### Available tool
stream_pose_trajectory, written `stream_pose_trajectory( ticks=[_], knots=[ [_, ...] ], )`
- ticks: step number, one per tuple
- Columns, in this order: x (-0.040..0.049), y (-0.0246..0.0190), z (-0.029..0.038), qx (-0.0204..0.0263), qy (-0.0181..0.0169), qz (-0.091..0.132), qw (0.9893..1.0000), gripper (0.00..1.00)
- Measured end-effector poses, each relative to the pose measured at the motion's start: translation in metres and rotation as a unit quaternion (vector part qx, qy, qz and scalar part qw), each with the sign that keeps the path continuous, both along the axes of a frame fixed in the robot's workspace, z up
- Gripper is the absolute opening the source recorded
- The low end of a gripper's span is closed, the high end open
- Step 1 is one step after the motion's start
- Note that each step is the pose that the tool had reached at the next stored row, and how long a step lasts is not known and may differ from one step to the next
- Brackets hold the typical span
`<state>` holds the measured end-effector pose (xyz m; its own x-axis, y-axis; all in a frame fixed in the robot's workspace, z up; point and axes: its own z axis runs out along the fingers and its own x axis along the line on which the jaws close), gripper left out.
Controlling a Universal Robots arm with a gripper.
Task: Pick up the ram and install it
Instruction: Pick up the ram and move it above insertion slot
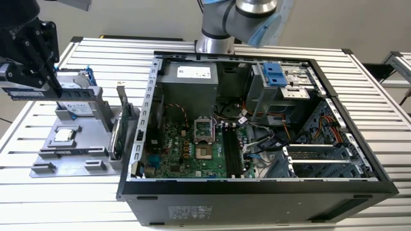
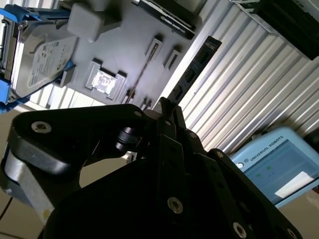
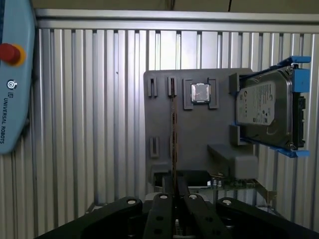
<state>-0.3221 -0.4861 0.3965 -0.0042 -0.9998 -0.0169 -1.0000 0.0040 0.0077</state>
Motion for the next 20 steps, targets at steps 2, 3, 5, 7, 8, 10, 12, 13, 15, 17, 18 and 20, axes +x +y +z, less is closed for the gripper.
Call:
stream_pose_trajectory(
  ticks=[2, 3, 5, 7, 8, 10, 12, 13, 15, 17, 18, 20],
  knots=[
    [0.0023, 0.0000, 0.0000, 0.0000, 0.0000, 0.000, 1.0000, 0.00],
    [0.0035, 0.0000, 0.0000, 0.0000, 0.0000, 0.000, 1.0000, 0.00],
    [0.0060, 0.0000, 0.0000, 0.0000, 0.0000, 0.000, 1.0000, 0.00],
    [0.0085, 0.0000, 0.0000, 0.0000, 0.0000, 0.000, 1.0000, 0.00],
    [0.0097, 0.0000, 0.0000, 0.0000, 0.0000, 0.000, 1.0000, 0.00],
    [0.0119, 0.0000, 0.0000, 0.0000, 0.0000, 0.000, 1.0000, 0.00],
    [0.0141, 0.0000, 0.0000, 0.0000, 0.0000, 0.000, 1.0000, 0.00],
    [0.0151, 0.0000, 0.0000, 0.0000, 0.0000, 0.000, 1.0000, 0.00],
    [0.0171, 0.0000, 0.0000, 0.0000, 0.0000, 0.000, 1.0000, 0.00],
    [0.0193, 0.0000, 0.0000, 0.0000, 0.0000, 0.000, 1.0000, 0.00],
    [0.0203, 0.0000, 0.0000, 0.0000, 0.0000, 0.000, 1.0000, 0.00],
    [0.0224, 0.0000, 0.0000, 0.0000, 0.0000, 0.000, 1.0000, 0.00]
  ],
)
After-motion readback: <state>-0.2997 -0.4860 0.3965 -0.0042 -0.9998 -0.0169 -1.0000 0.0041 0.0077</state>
